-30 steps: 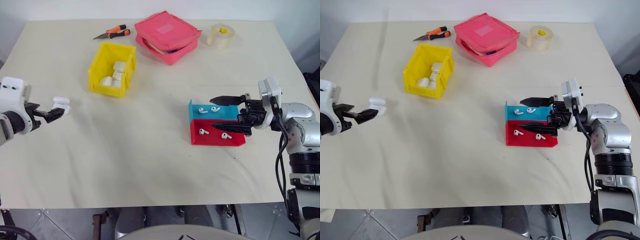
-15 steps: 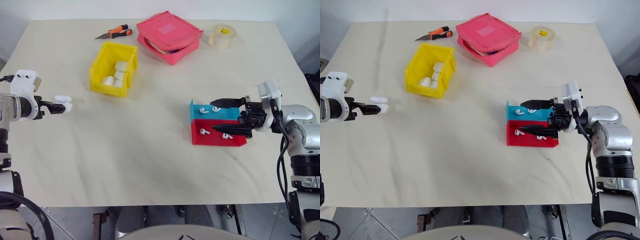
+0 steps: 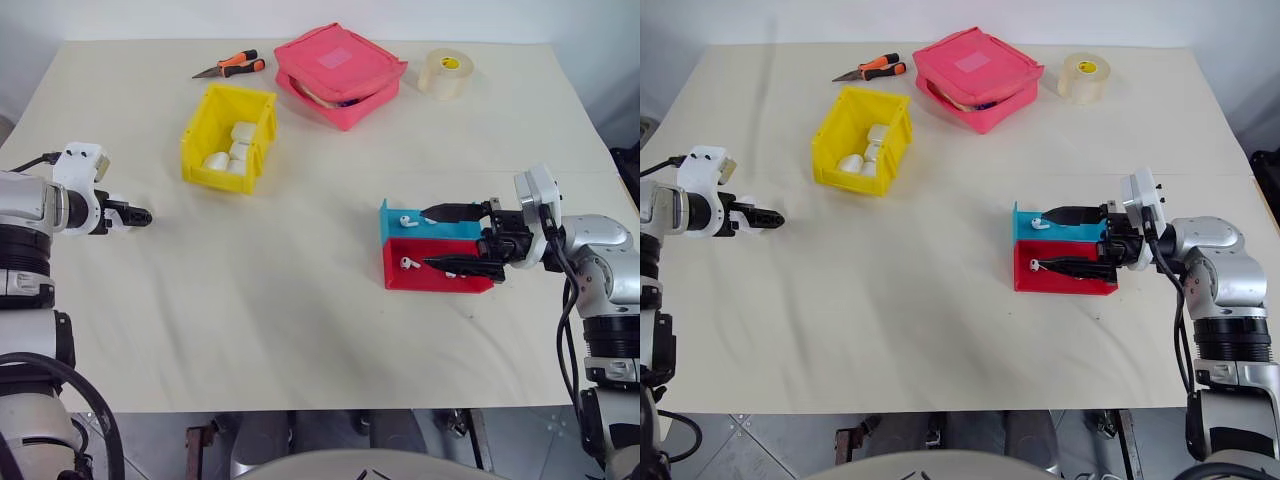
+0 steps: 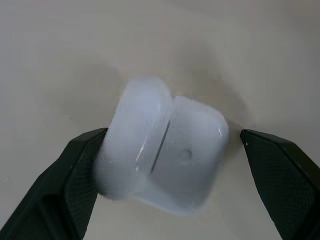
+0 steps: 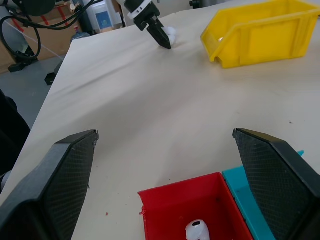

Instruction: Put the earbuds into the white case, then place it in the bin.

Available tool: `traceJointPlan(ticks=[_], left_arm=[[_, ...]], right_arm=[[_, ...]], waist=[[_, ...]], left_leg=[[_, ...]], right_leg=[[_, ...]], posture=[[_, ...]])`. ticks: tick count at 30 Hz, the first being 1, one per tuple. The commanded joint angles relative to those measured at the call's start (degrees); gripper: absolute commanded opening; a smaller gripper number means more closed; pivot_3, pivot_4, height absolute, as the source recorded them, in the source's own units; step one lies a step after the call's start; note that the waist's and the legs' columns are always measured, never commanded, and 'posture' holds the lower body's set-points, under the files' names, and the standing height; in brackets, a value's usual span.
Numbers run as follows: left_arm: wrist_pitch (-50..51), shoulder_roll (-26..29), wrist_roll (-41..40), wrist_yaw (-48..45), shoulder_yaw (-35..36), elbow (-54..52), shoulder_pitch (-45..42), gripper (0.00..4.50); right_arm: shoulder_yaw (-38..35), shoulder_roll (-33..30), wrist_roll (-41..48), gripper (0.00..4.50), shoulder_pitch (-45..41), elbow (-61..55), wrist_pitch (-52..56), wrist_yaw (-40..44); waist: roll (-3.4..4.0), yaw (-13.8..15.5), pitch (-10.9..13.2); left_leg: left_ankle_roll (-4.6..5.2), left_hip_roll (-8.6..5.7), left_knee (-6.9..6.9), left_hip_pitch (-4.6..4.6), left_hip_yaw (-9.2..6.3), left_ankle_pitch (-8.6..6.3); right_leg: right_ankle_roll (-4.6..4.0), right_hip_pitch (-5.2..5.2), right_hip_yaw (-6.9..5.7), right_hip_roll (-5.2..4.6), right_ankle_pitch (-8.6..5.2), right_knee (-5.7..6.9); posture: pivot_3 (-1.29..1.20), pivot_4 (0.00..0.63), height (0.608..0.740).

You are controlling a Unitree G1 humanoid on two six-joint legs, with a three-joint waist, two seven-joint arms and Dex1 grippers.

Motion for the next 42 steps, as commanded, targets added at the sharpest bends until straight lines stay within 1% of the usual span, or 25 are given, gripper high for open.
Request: traceJointPlan(ticks=[1, 7, 11, 13, 17, 19, 21, 23, 25, 26, 29, 32, 35, 37, 39, 42], left_arm=[[2.6, 0.2, 1.2, 0.3, 0.9, -3.0, -0.2, 4.46], [8.0, 0.4, 1.3, 3.4, 4.3, -9.8, 3.0, 4.46], [13.3, 1.1, 1.1, 7.3, 10.0, -17.9, 6.9, 4.46], [17.3, 2.1, 0.2, 7.6, 13.3, -24.7, 10.4, 4.46], [26.9, 3.8, -2.1, 6.7, 21.0, -40.9, 20.5, 4.46], [30.4, 4.3, -3.7, 6.0, 24.7, -47.0, 25.0, 4.46], [31.1, 4.5, -5.7, 5.2, 28.1, -51.9, 30.2, 4.46], [31.1, 3.5, -9.1, 3.4, 32.0, -59.0, 37.0, 4.46], [31.1, 2.7, -11.8, 2.7, 34.0, -63.5, 41.0, 4.46], [31.1, 1.3, -11.8, 3.9, 34.0, -64.3, 41.4, 4.46], [31.1, -3.8, -10.5, 8.0, 32.3, -62.9, 38.2, 4.46], [30.9, -6.7, -9.7, 10.3, 30.5, -61.6, 35.1, 4.46], [26.7, -10.4, -8.7, 12.8, 27.9, -57.5, 31.5, 4.46], [24.1, -11.5, -8.5, 13.5, 26.8, -54.9, 30.0, 4.46], [21.6, -12.3, -7.5, 14.8, 25.8, -50.2, 27.5, 4.46], [18.6, -12.0, -6.9, 15.1, 24.3, -45.6, 25.6, 4.46]], right_arm=[[-1.6, -1.1, 1.1, 4.50, 0.4, -2.4, 0.5, -0.1], [-1.4, -0.9, 0.8, 4.50, 0.1, -2.2, 0.7, -0.6], [-1.4, -0.7, 0.6, 4.50, 0.0, -2.0, 0.5, -0.9], [-1.5, -0.7, 0.9, 4.50, 0.2, -2.3, 0.8, -1.2], [-1.4, -0.7, 0.8, 4.50, 0.8, -2.6, 0.6, -1.1], [-1.4, -0.7, 0.9, 4.50, 0.7, -2.6, 0.7, -1.0], [-1.3, -0.7, 0.9, 4.50, 0.7, -2.5, 0.7, -0.8], [-0.9, -0.5, 0.6, 4.50, 0.1, -1.7, 0.4, -0.4], [-0.6, -0.4, 0.4, 4.50, -0.3, -1.1, 0.2, -0.1], [-0.3, -0.2, 0.2, 4.50, -0.7, -0.7, 0.2, 0.1], [0.5, 0.4, -0.2, 4.50, -2.0, 0.5, -0.2, 0.8], [0.9, 0.7, -0.6, 4.50, -3.1, 1.5, -0.4, 1.1], [1.3, 0.8, -0.6, 4.50, -3.4, 1.9, -0.8, 1.3], [1.5, 0.9, -0.6, 4.50, -3.7, 2.2, -0.9, 1.3], [1.6, 1.0, -0.6, 4.50, -3.6, 2.1, -0.9, 1.2], [1.2, 0.9, -0.4, 4.50, -3.0, 1.3, -0.6, 0.6]], waist=[[0.00, 0.0, 0.0], [-0.01, -0.2, 0.0], [-0.02, -0.2, 0.0], [-0.02, -0.2, 0.0], [-0.03, -0.3, 0.0], [-0.03, -0.3, 0.0], [-0.03, -0.2, 0.0], [-0.03, -0.1, 0.0], [-0.03, 0.1, 0.0], [-0.03, 0.3, 0.0], [-0.03, 0.8, 0.0], [-0.03, 0.9, 0.0], [-0.03, 0.8, 0.0], [-0.03, 0.9, 0.0], [-0.03, 0.9, 0.0], [-0.03, 0.9, 0.0]], left_leg=[[0.00, 0.00, 0.00, 0.00, 0.00, 0.00], [0.00, 0.01, 0.00, -0.04, -0.02, 0.00], [0.00, 0.02, 0.00, -0.04, -0.04, 0.00], [0.00, 0.03, -0.01, -0.06, -0.05, 0.00], [-0.01, 0.04, -0.04, -0.07, -0.05, 0.00], [-0.01, 0.06, -0.04, -0.06, -0.05, -0.01], [-0.01, 0.07, -0.03, -0.06, -0.06, -0.01], [-0.02, 0.08, -0.02, -0.06, -0.07, -0.01], [-0.03, 0.06, -0.02, -0.04, -0.09, -0.02], [-0.03, 0.05, -0.01, -0.06, -0.13, -0.02], [-0.03, 0.02, 0.06, -0.05, -0.18, -0.02], [-0.03, 0.01, 0.06, -0.05, -0.17, -0.02], [-0.03, -0.01, 0.00, -0.06, -0.15, -0.02], [-0.03, -0.03, 0.00, -0.07, -0.14, -0.02], [-0.03, -0.02, 0.01, -0.05, -0.14, -0.02], [-0.07, 0.00, 0.04, -0.01, -0.15, 0.01]], right_leg=[[0.00, 0.00, 0.00, 0.00, 0.00, 0.00], [0.00, -0.02, 0.00, -0.01, 0.00, -0.02], [0.00, -0.03, 0.00, -0.01, 0.00, -0.02], [0.00, -0.04, -0.01, -0.01, 0.00, -0.03], [0.00, -0.05, -0.01, -0.02, 0.00, -0.05], [0.00, -0.05, -0.01, -0.03, 0.00, -0.05], [0.00, -0.04, -0.01, -0.03, 0.00, -0.04], [0.00, -0.04, 0.00, -0.04, 0.00, -0.04], [-0.01, -0.02, 0.02, -0.10, 0.00, -0.05], [-0.01, -0.02, 0.01, -0.12, 0.00, -0.05], [-0.01, 0.04, -0.05, -0.14, 0.00, -0.02], [-0.03, 0.04, -0.05, -0.12, 0.01, 0.00], [-0.03, 0.01, -0.05, -0.11, 0.01, -0.05], [-0.03, 0.01, -0.05, -0.12, 0.01, -0.06], [-0.03, 0.02, -0.06, -0.11, 0.01, -0.04], [-0.03, 0.03, -0.08, -0.08, 0.01, 0.01]], posture=[[0.00, 0.150, 0.740], [0.00, 0.150, 0.740], [0.00, 0.150, 0.740], [0.00, 0.150, 0.740], [0.00, 0.150, 0.740], [0.00, 0.150, 0.740], [0.00, 0.150, 0.740], [0.00, 0.150, 0.740], [0.00, 0.150, 0.740], [0.00, 0.150, 0.740], [0.00, 0.150, 0.740], [0.00, 0.150, 0.740], [0.00, 0.150, 0.740], [0.00, 0.150, 0.740], [0.00, 0.150, 0.740], [0.00, 0.150, 0.740]])
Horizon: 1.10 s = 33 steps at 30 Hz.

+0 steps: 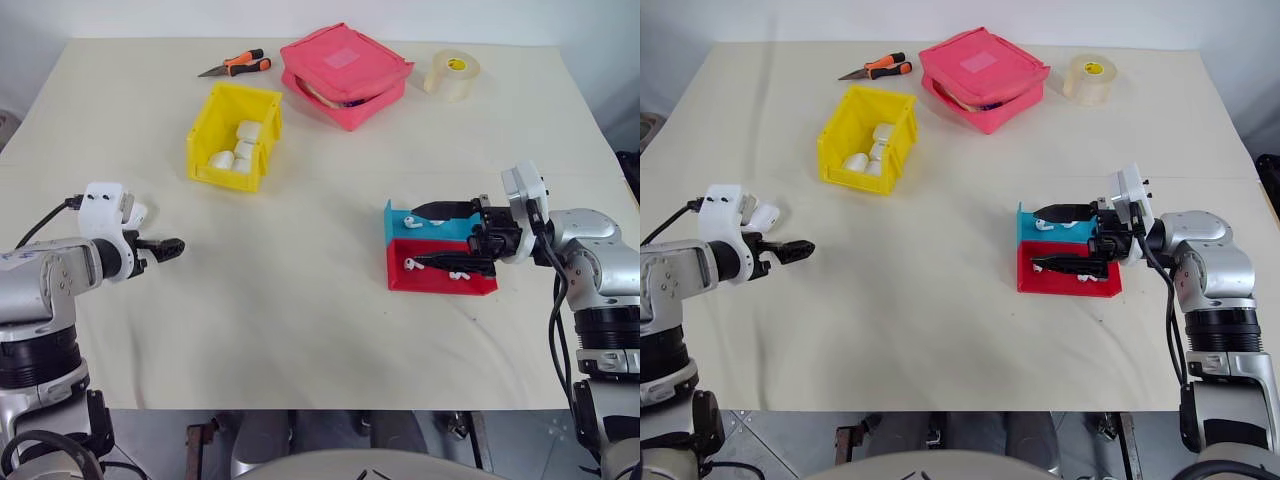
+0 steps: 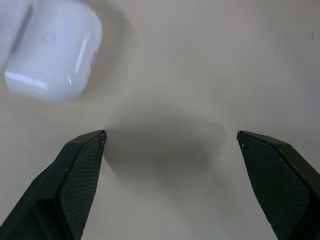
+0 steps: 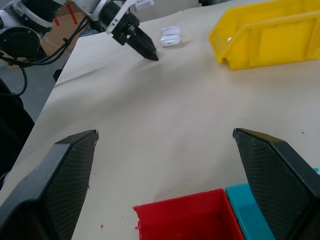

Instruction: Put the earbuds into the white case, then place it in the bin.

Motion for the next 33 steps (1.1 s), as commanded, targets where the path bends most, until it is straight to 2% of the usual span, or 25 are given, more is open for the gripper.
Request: traceJointPlan(ticks=[1, 9, 17, 25, 33], left_arm=[[-4.2, 1.1, 1.5, 0.6, -1.6, 4.9, -1.3, 4.46], [-12.7, 4.6, 2.4, 0.1, -2.9, 16.5, -5.2, 4.46], [-17.6, 8.4, 2.9, -0.7, -3.0, 22.5, -6.3, 4.46], [-8.1, 11.3, 0.8, -2.6, -2.9, 13.4, -4.1, 4.46], [-7.7, 9.8, 2.5, 0.8, -3.7, 17.6, -9.5, 4.46]], right_arm=[[-1.2, -0.2, 0.7, 4.50, 0.0, -1.5, -0.3, 0.3], [-1.3, -0.1, 0.6, 4.50, 0.2, -1.6, -0.1, -0.4], [-1.3, -0.1, 0.8, 4.50, 1.0, -2.3, 0.1, -0.6], [-1.3, -0.4, 0.9, 4.50, 1.2, -2.7, 0.4, -0.7], [-0.5, 0.0, 0.3, 4.50, -0.2, -1.4, 0.2, -0.2]], waist=[[0.01, -0.1, 0.0], [0.02, -0.3, 0.0], [0.02, -1.0, 0.0], [0.01, -0.9, 0.0], [0.00, -0.9, 0.0]], left_leg=[[0.00, 0.00, 0.00, 0.00, 0.00, 0.00], [-0.03, 0.01, 0.00, 0.04, 0.01, 0.03], [-0.03, 0.03, -0.05, 0.00, 0.01, 0.02], [-0.03, 0.03, -0.04, -0.05, -0.01, 0.02], [-0.03, 0.01, -0.02, -0.05, -0.02, 0.02]], right_leg=[[0.00, 0.00, 0.00, 0.00, 0.00, 0.00], [0.00, 0.00, 0.00, 0.02, 0.00, 0.06], [0.00, -0.02, -0.07, 0.03, 0.00, 0.01], [0.00, -0.02, -0.09, 0.02, 0.00, -0.04], [0.00, -0.01, -0.12, 0.01, 0.00, -0.02]], posture=[[0.00, 0.150, 0.740], [0.00, 0.150, 0.740], [0.00, 0.150, 0.740], [0.00, 0.150, 0.740], [0.00, 0.150, 0.740]])
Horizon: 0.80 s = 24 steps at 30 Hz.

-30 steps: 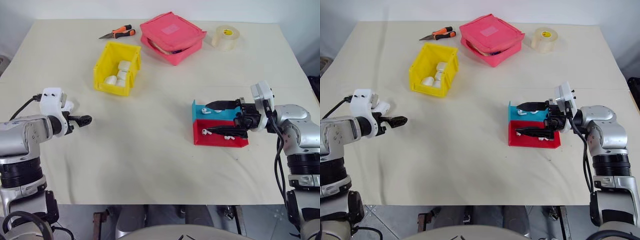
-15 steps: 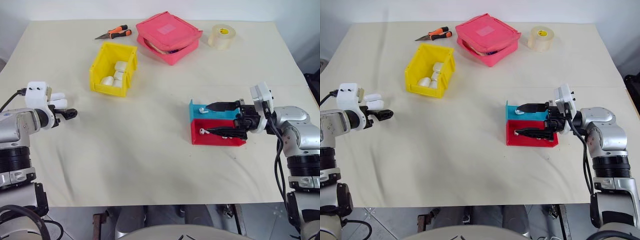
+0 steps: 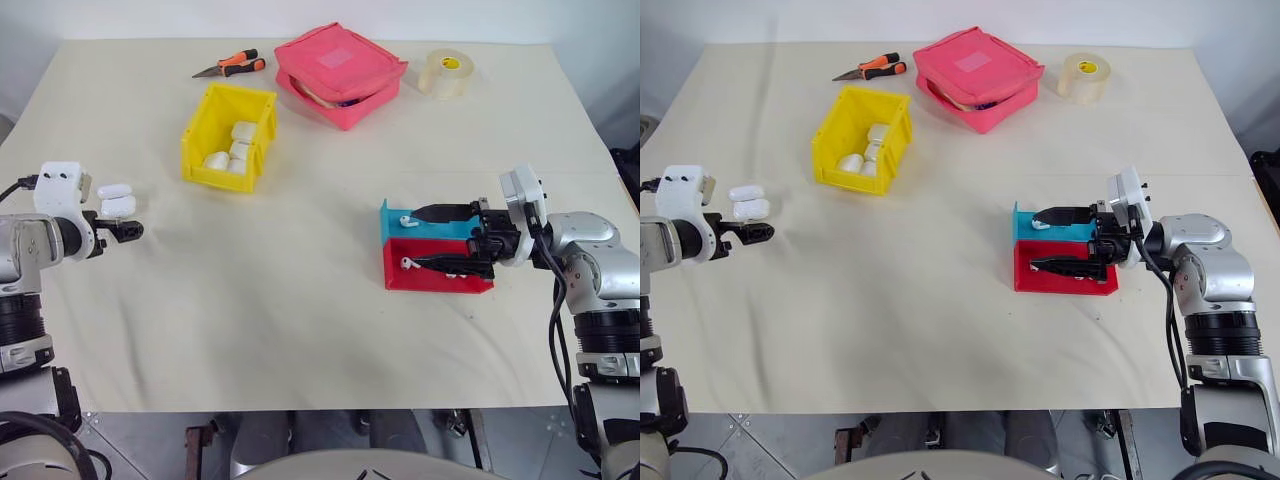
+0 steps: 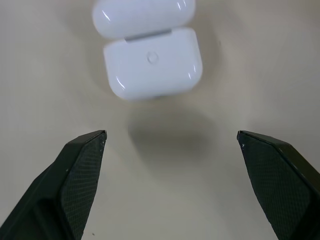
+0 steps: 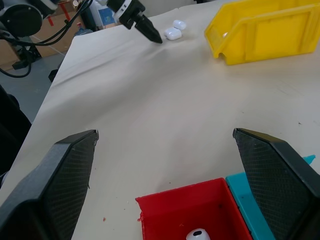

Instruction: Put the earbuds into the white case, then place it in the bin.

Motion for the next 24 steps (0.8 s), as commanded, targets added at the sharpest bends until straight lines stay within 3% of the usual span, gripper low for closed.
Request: traceJointPlan(ticks=[1, 13, 24], left_arm=[[-0.9, -0.4, 1.1, 1.4, 0.0, 1.0, -2.7, 4.46], [-1.8, -1.2, 2.8, 3.0, -3.3, 10.0, -11.5, 4.46], [-6.3, -1.4, 6.4, 4.7, -5.9, 25.4, -18.8, 4.46]], right_arm=[[-0.5, 0.0, 0.3, 4.50, -1.1, -0.5, -0.1, 0.6], [-0.9, -0.5, 0.4, 4.50, -0.1, -1.5, 0.1, 0.3], [-1.0, -0.5, 0.4, 4.50, 0.5, -1.9, 0.1, -0.1]], waist=[[0.00, 0.0, 0.0], [0.00, 0.0, 0.0], [0.00, -0.1, 0.0]], left_leg=[[0.00, 0.00, 0.00, 0.00, 0.00, 0.00], [0.00, 0.00, 0.00, -0.01, 0.00, 0.00], [0.00, -0.01, -0.01, 0.00, 0.03, 0.00]], right_leg=[[0.00, 0.00, 0.00, 0.00, 0.00, -0.01], [0.00, 0.00, -0.02, 0.01, 0.00, -0.01], [0.00, -0.01, -0.06, 0.01, 0.00, 0.00]], posture=[[0.00, 0.150, 0.740], [0.00, 0.150, 0.740], [0.00, 0.150, 0.740]])
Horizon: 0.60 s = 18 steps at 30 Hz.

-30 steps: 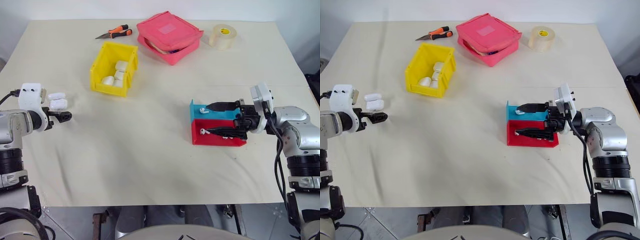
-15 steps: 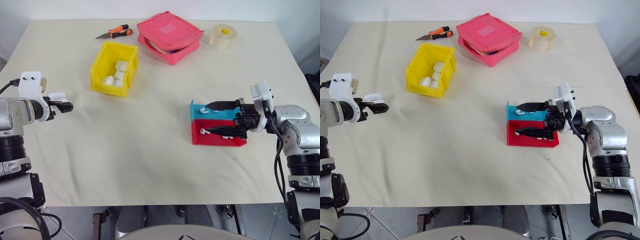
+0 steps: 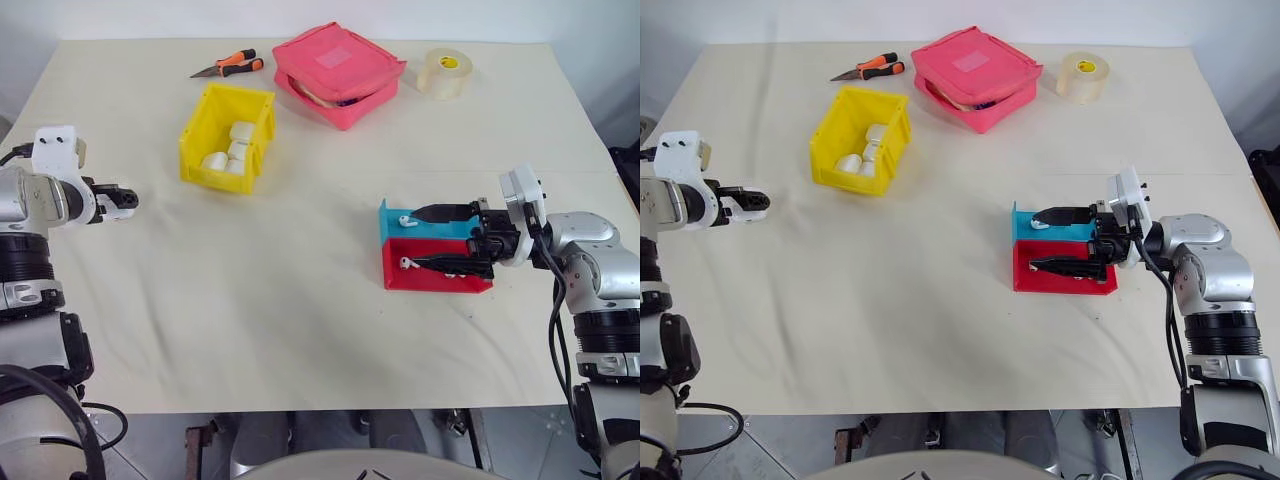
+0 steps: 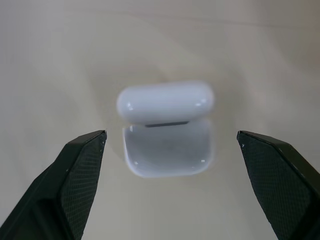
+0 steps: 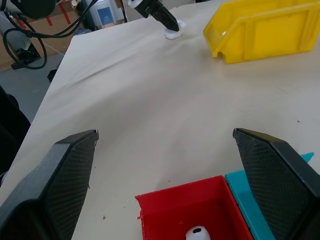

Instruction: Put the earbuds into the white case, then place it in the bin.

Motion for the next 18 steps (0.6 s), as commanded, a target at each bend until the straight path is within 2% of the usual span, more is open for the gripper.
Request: traceJointPlan(ticks=[1, 18], left_arm=[[-1.6, 0.3, 1.5, 0.2, -0.6, 2.5, -2.2, 4.46], [-5.3, -2.1, 2.2, 1.0, -0.5, 12.8, -6.8, 4.46]], right_arm=[[-1.0, -0.5, 0.5, 4.50, 0.1, -1.7, 0.1, 0.1], [-1.2, -1.2, 0.4, 4.50, 0.3, -1.8, 0.3, 0.2]], waist=[[0.00, 0.0, 0.0], [-0.01, 0.0, 0.0]], left_leg=[[0.00, 0.00, 0.00, 0.00, 0.00, 0.00], [0.00, 0.00, 0.01, 0.00, 0.00, 0.00]], right_leg=[[0.00, 0.00, -0.01, 0.00, 0.00, 0.00], [0.00, -0.01, -0.07, -0.01, 0.00, 0.02]], posture=[[0.00, 0.150, 0.740], [0.00, 0.150, 0.740]])
